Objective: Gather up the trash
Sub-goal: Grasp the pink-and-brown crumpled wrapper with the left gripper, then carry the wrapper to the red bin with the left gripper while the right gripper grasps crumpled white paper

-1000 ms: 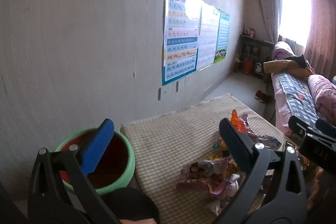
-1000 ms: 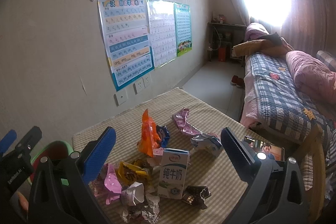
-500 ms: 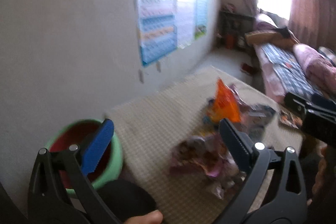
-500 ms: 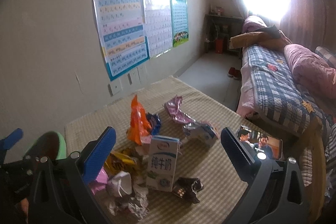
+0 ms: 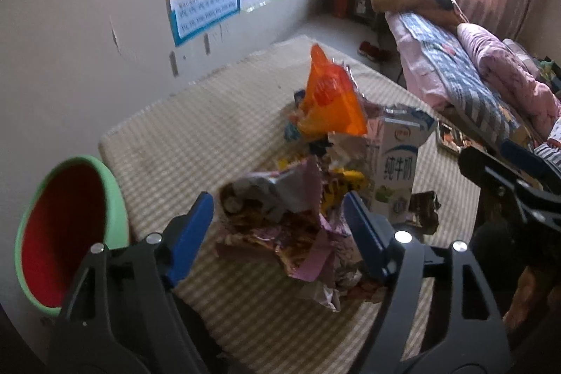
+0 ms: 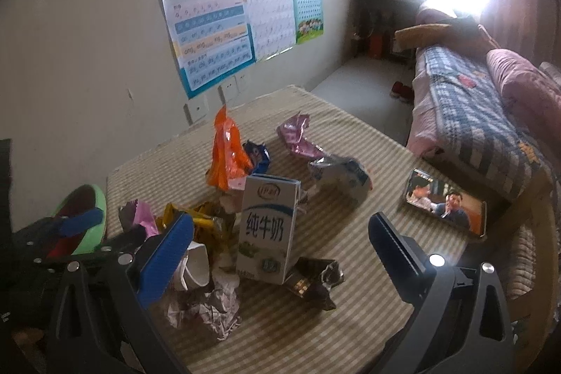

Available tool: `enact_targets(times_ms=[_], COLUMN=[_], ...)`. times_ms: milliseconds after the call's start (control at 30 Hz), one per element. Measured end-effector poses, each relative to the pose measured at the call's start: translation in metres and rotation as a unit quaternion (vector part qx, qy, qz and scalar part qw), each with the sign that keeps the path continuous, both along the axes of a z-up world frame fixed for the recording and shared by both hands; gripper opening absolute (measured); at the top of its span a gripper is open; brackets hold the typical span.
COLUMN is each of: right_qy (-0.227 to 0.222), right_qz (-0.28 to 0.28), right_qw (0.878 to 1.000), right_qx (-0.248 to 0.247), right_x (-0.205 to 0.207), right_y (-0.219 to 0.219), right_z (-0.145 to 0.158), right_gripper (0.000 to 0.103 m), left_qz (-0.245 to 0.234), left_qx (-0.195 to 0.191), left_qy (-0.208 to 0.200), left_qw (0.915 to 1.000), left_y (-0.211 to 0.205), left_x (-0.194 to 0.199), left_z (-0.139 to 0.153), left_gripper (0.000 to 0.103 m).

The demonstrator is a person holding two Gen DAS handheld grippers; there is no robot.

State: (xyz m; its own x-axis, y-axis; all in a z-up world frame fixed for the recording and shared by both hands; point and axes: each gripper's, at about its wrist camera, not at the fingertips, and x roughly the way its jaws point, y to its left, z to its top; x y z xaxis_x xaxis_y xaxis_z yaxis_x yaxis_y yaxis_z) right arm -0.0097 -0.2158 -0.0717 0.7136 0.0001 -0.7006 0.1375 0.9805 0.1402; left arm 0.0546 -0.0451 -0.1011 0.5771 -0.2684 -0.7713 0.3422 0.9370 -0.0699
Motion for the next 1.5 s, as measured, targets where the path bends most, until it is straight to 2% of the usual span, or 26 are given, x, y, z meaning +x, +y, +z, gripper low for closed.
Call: enact_targets(times_ms=[133, 233, 267, 367, 400, 467, 600, 767, 833, 933, 1033, 1167, 1233, 1300, 1367, 1500], right_qy=[0.013, 0.026, 0.028, 0.037, 0.041, 0.048, 0.059, 0.062, 0.075, 0.093, 0.107, 0.123, 0.139, 0.146, 0.146, 0.125], right_qz=[-0.002, -0.009, -0.009, -0.004, 0.001, 0.009, 0.035, 0.091, 0.112, 0.135, 0.145, 0.156, 0.156, 0.154, 0.151, 0.157], right_qw=[1.0, 0.999, 0.999, 0.998, 0.997, 0.996, 0.993, 0.99, 0.986, 0.981, 0.978, 0.976, 0.973, 0.97, 0.97, 0.971], right_qx=[0.015, 0.035, 0.038, 0.054, 0.059, 0.071, 0.093, 0.088, 0.093, 0.101, 0.103, 0.094, 0.094, 0.119, 0.122, 0.128], right_x=[0.003, 0.003, 0.004, 0.005, 0.005, 0.005, 0.004, 0.007, 0.01, 0.016, 0.024, 0.036, 0.039, 0.04, 0.038, 0.03], right_y=[-0.005, -0.012, -0.012, -0.012, -0.011, -0.007, 0.004, 0.031, 0.041, 0.054, 0.059, 0.069, 0.069, 0.065, 0.063, 0.062], right_z=[-0.006, -0.013, -0.015, -0.018, -0.018, -0.018, -0.02, -0.02, -0.025, -0.036, -0.043, -0.054, -0.062, -0.069, -0.066, -0.045], right_gripper=[0.096, 0.096, 0.096, 0.096, 0.096, 0.096, 0.096, 0.095, 0.084, 0.075, 0.069, 0.056, 0.031, 0.028, 0.026, 0.024], left_qz=[-0.002, 0.003, 0.003, -0.004, -0.005, -0.003, 0.021, 0.058, 0.074, 0.067, 0.055, 0.054, 0.063, 0.073, 0.087, 0.111], left_qx=[-0.008, -0.008, -0.01, -0.013, -0.007, -0.006, -0.029, -0.009, 0.021, 0.084, 0.101, 0.082, 0.059, 0.046, 0.031, 0.007], left_qy=[0.034, 0.042, 0.042, 0.024, 0.012, -0.003, -0.035, -0.058, -0.087, -0.127, -0.134, -0.135, -0.125, -0.118, -0.11, -0.096], left_qw=[0.9994, 0.9991, 0.9991, 0.9996, 0.9999, 1.0, 0.9987, 0.9966, 0.9932, 0.986, 0.9842, 0.986, 0.9884, 0.9893, 0.9897, 0.9891], left_y=[0.0, 0.003, 0.004, 0.005, 0.004, 0.007, 0.026, 0.044, 0.047, 0.042, 0.041, 0.043, 0.05, 0.055, 0.063, 0.082], left_x=[0.006, 0.007, 0.006, 0.0, -0.003, -0.007, -0.017, -0.023, -0.03, -0.042, -0.049, -0.049, -0.045, -0.044, -0.041, -0.033], left_z=[-0.014, -0.02, -0.02, -0.011, -0.007, -0.002, 0.013, 0.018, 0.022, 0.02, 0.017, 0.023, 0.027, 0.028, 0.028, 0.032], left_gripper=[0.063, 0.047, 0.046, 0.028, 0.025, 0.023, 0.022, 0.022, 0.022, 0.022, 0.022, 0.022, 0.022, 0.022, 0.022, 0.022])
